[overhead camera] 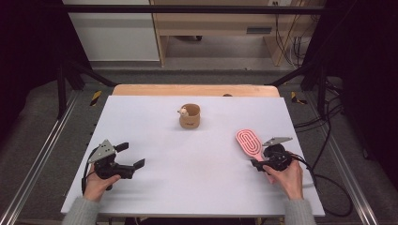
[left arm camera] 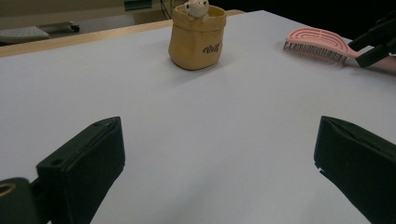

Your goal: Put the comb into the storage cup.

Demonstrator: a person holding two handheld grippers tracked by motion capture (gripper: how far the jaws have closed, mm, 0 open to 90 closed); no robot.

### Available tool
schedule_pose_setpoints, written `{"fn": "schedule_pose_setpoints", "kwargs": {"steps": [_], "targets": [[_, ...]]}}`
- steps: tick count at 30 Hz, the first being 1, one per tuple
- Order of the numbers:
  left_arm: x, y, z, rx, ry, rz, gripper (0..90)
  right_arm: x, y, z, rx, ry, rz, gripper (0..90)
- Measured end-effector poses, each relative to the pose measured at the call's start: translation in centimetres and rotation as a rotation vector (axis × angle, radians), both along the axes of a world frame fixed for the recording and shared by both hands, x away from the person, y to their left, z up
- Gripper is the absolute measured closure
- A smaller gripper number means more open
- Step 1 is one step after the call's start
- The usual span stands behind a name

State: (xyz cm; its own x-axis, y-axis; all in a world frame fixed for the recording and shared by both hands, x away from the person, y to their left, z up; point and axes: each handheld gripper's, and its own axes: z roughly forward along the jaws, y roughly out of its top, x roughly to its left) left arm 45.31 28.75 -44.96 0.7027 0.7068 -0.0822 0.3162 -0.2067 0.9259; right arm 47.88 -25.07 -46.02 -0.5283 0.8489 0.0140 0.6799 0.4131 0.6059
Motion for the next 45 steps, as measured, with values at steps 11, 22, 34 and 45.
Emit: {"fn": "schedule_pose_setpoints", "kwargs": {"steps": [11, 22, 34, 45], "targets": [[0.01, -0.02, -0.01, 0.001, 0.0, -0.002, 1.9, 0.25, 0.18, -0.03, -0.004, 0.035, 0.002, 54.6], [0.01, -0.04, -0.02, 0.002, 0.0, -0.001, 1.9, 0.49, 0.21, -0.07, -0.02, 0.034, -0.012, 61.8], [0.01, -0.04, -0.03, 0.003, 0.0, -0.001, 1.9, 0.43, 0.27, -0.08, -0.027, 0.031, -0.027, 66.6], [0.01, -0.03, -0.01, 0.001, 0.0, -0.002, 1.9, 0.29, 0.35, -0.06, -0.016, 0.024, -0.048, 69.0]]}}
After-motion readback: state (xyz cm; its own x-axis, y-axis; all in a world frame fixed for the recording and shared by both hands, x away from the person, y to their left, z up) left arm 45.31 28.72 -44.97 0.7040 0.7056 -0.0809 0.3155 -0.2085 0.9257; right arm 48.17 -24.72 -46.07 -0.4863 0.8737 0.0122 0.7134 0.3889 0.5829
